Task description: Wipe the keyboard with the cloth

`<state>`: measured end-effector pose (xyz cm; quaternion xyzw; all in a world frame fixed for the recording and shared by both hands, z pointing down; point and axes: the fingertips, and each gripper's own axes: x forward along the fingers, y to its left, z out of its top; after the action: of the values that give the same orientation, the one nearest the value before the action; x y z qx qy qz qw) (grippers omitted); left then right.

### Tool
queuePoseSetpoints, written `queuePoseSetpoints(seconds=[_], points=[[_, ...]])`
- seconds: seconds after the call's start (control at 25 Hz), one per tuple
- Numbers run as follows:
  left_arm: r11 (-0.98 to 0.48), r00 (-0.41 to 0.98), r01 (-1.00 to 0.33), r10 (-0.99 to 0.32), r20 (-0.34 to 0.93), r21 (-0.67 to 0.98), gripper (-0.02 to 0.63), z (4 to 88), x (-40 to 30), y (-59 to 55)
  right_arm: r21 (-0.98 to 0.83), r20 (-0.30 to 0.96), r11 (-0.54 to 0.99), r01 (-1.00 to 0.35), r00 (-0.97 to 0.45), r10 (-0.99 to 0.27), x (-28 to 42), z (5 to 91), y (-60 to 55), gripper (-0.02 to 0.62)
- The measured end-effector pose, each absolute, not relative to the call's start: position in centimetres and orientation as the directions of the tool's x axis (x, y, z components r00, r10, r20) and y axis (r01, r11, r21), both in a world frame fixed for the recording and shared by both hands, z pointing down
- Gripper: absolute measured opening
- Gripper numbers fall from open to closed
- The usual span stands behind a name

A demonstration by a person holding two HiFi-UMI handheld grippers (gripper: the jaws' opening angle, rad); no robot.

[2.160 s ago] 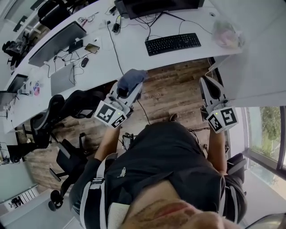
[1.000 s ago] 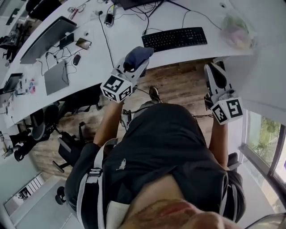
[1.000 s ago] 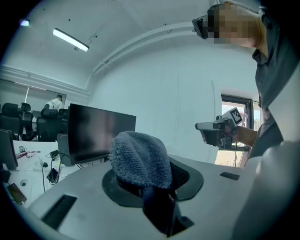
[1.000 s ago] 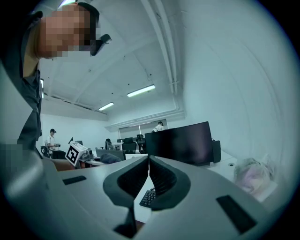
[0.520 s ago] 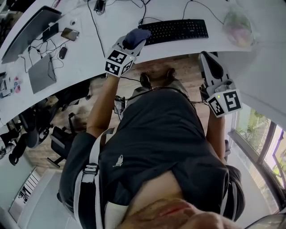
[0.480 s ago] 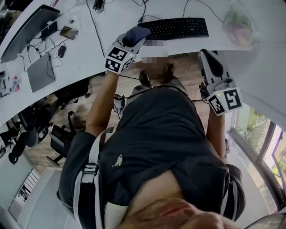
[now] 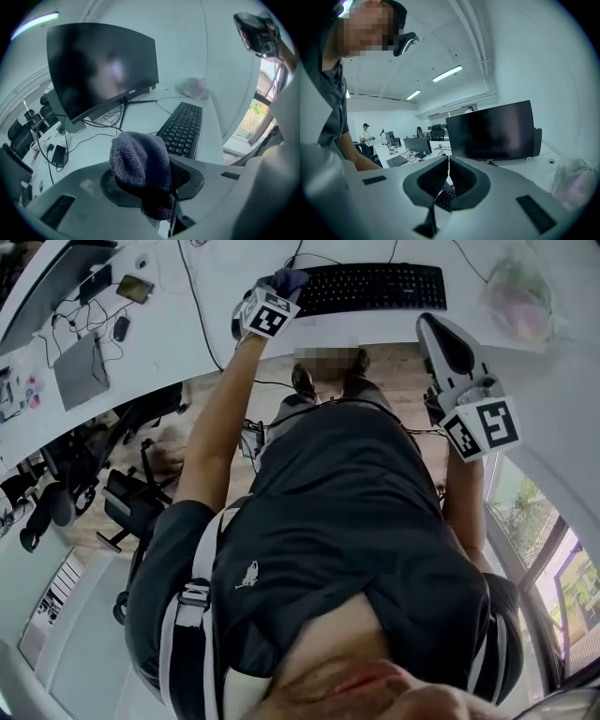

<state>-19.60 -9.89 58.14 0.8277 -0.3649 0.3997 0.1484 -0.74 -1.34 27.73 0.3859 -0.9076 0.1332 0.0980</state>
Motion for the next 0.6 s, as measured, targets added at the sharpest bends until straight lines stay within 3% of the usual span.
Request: queuePoseSetpoints(seconds=[0.2, 0.36, 0.6], points=[[-0.765, 0.263, -0.631, -0.372, 0.89, -0.133, 0.11, 63.3, -19.2, -10.0, -0.193, 0.307, 0.671, -0.716, -0.693, -0.652, 1.0, 29.4, -4.3, 0.011], [-0.855, 0.184, -0.507, -0.235, 0.954, -0.112, 0.094, 65.3, -18.2, -6.2, -0.217, 0.31, 0.693, -0.688, -0.721, -0.619, 1.0, 30.1, -5.7, 0.011], [-0.886, 0.16, -0.45, -0.207, 0.965, -0.116, 0.089, 66.0, -17.4, -2.3, -0.241, 0.32, 0.712, -0.66, -0.746, -0.584, 0.7, 31.0, -7.1, 0.011]])
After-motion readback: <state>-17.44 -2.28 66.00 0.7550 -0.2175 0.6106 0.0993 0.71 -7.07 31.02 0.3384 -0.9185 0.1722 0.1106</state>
